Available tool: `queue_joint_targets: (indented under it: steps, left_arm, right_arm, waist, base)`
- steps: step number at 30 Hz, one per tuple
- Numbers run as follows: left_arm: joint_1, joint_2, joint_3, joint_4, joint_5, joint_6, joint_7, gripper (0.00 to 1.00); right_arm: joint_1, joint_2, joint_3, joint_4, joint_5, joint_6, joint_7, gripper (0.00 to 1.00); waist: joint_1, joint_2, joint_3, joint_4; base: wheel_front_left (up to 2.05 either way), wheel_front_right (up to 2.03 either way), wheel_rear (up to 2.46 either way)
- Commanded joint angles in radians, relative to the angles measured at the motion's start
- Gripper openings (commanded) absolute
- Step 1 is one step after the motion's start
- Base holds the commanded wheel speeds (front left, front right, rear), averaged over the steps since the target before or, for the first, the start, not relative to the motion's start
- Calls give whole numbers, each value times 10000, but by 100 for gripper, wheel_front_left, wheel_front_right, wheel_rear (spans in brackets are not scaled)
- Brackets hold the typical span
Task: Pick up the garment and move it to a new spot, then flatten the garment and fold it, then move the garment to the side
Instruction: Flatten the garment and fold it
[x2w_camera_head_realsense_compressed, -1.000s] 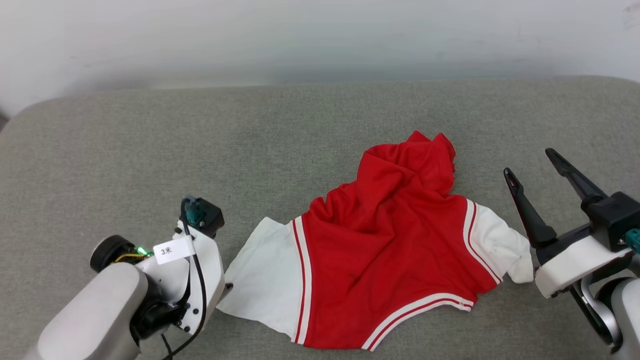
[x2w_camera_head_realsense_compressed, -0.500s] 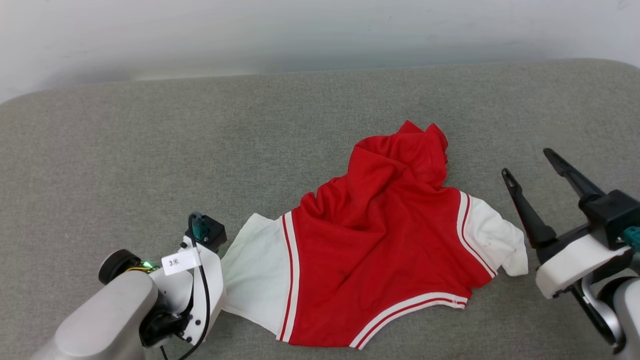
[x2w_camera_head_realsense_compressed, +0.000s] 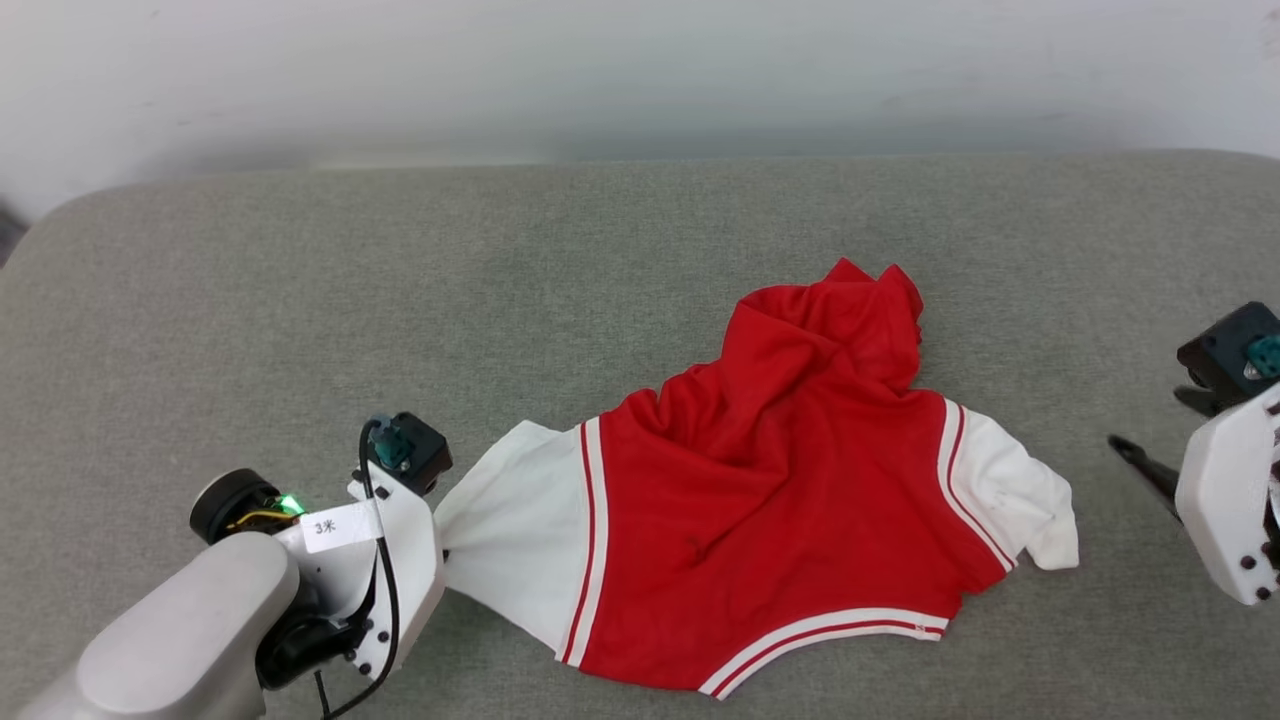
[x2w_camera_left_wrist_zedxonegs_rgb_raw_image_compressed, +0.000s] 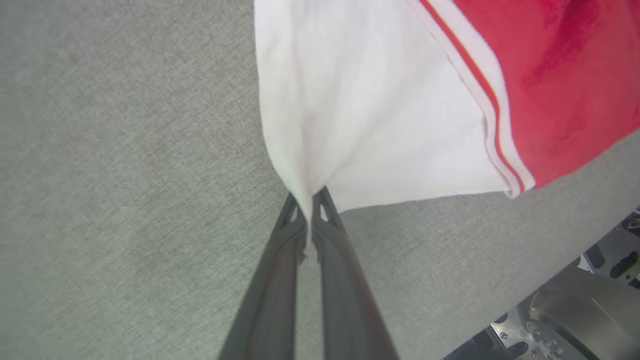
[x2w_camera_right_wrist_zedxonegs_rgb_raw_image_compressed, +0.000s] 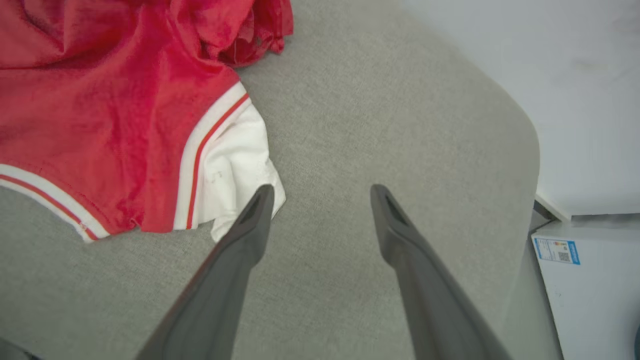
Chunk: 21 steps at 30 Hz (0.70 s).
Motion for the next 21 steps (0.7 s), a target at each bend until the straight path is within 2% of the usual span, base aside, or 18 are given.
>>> queue_joint_targets:
  steps: [1, 3, 5, 9, 15, 18, 19, 21]
  left_arm:
    - [-210, 34, 9, -128, 89, 35, -71, 0]
    - [-248, 13, 2, -245, 144, 63, -96, 0]
    - [-358, -35, 22, -349, 183, 82, -114, 0]
    - [-548, -119, -35, -458, 333, 104, -168, 0]
    - [-851, -241, -58, -453, 474, 94, -307, 0]
    - [-868, -274, -96, -373, 480, 84, -393, 0]
    - [-916, -311, -120, -285, 497, 72, -472, 0]
    - [-894, -316, -133, -231, 458, 65, -506, 0]
  right_arm:
    - [-253, -216, 305, 34, 578, -8, 721, 100]
    - [-543, -448, 606, 251, 1276, -8, 1632, 100]
    - [-820, -400, 810, 647, 1759, -8, 2272, 100]
    - [-1161, 85, 1179, 1645, 2173, -6, 2742, 100]
    - [-1378, 1032, 1726, 3301, 2469, -8, 2335, 100]
    - [-1237, 1397, 2418, 4019, 2445, -5, 2117, 100]
    - [-1030, 1762, 2987, 4557, 2735, 9, 1814, 100]
    - [-1085, 1790, 3393, 4666, 2758, 12, 1531, 100]
  waist:
    - [0, 0, 88, 94]
    - [0, 0, 194, 190]
    - [0, 0, 319, 270]
    - [0, 0, 624, 435]
    - [0, 0, 1029, 620]
    - [0, 0, 1143, 648]
    - [0, 0, 1185, 669]
    - [0, 0, 1178, 646]
  base:
    - [0, 0, 0]
    - [0, 0, 0]
    - [0, 0, 0]
    - [0, 0, 0]
    - [0, 0, 0]
    - [0, 0, 0]
    - [0, 0, 0]
    - [0, 0, 0]
